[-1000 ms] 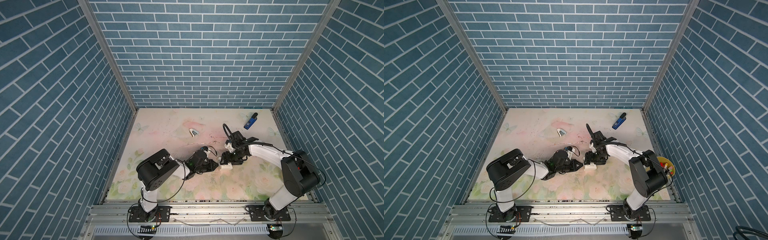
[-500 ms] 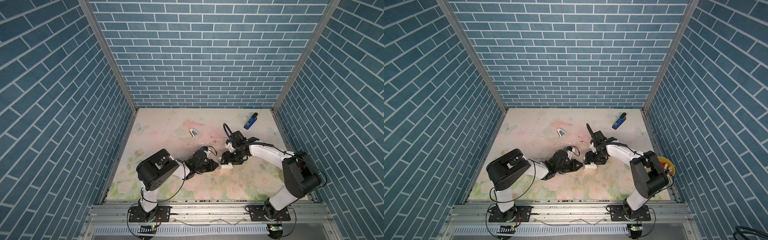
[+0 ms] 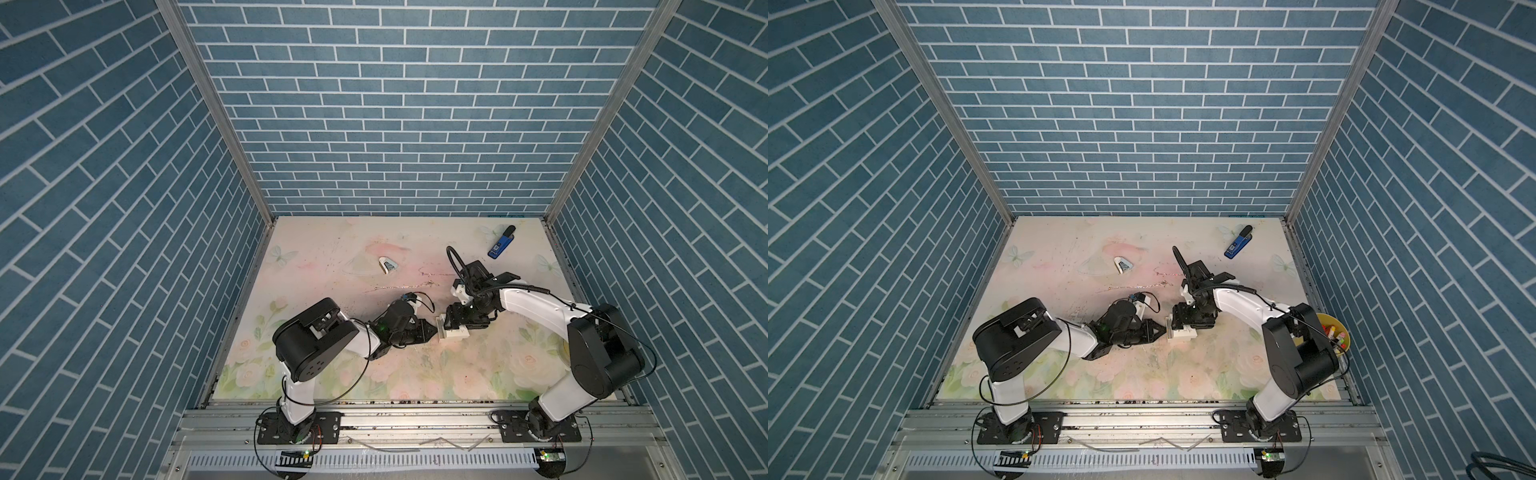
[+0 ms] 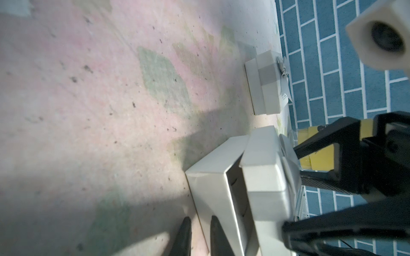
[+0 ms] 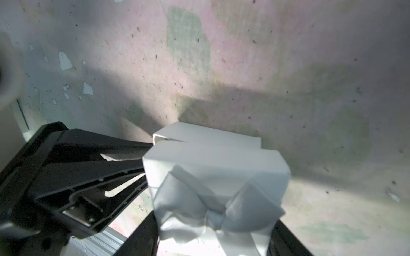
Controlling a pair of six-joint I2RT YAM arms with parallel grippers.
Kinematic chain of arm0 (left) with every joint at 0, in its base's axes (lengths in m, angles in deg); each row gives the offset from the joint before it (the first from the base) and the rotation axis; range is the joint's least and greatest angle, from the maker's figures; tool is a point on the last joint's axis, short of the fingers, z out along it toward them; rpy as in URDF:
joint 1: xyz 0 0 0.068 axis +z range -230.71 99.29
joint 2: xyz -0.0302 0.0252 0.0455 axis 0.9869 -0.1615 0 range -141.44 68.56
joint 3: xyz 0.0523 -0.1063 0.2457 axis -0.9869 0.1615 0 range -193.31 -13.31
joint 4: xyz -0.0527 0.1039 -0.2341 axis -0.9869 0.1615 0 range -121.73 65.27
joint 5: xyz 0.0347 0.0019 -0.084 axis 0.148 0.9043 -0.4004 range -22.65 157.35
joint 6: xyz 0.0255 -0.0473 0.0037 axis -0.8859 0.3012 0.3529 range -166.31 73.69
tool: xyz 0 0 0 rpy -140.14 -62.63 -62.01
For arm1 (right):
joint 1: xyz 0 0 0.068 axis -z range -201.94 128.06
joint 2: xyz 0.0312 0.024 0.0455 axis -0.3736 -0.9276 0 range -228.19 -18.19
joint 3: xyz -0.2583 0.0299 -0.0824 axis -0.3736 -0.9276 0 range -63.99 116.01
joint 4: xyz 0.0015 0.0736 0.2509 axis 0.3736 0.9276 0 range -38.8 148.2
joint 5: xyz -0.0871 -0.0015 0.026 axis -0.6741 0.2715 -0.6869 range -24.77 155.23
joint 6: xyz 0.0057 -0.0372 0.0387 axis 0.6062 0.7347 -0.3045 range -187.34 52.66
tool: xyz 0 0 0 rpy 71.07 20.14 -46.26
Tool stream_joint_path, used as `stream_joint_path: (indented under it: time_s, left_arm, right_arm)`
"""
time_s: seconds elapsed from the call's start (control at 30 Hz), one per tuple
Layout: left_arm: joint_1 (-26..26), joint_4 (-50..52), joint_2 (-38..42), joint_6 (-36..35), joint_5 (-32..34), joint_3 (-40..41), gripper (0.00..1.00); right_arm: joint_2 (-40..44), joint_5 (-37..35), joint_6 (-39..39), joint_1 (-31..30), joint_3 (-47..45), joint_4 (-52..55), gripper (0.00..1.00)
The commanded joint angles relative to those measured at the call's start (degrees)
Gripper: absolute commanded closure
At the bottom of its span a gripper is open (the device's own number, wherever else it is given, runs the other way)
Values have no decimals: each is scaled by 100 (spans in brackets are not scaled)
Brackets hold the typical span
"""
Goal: Take the necklace out of the lift-off lid jewelry box
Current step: Close the lid on the jewelry box.
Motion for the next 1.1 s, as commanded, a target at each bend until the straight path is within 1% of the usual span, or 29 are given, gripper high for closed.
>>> stream_joint_path:
  time_s: [0.0,0.23,0.73,1.07]
  left_arm:
    - [-27,93,63,-115,-5,-105,81]
    - [-26,76,48,-111,-3,-112,81]
    - [-22,41,-14,-105,-35,-136,82]
    - [-58,41,-80,-100,-67,-138,81]
  right_arm:
    - [85,-105,214,-2,142,268,29]
    - [-16,184,62,-34,87,-12,29]
    - [-243,328,141,-151,238,35,29]
    - [-324,546,108,-260,275,-84,29]
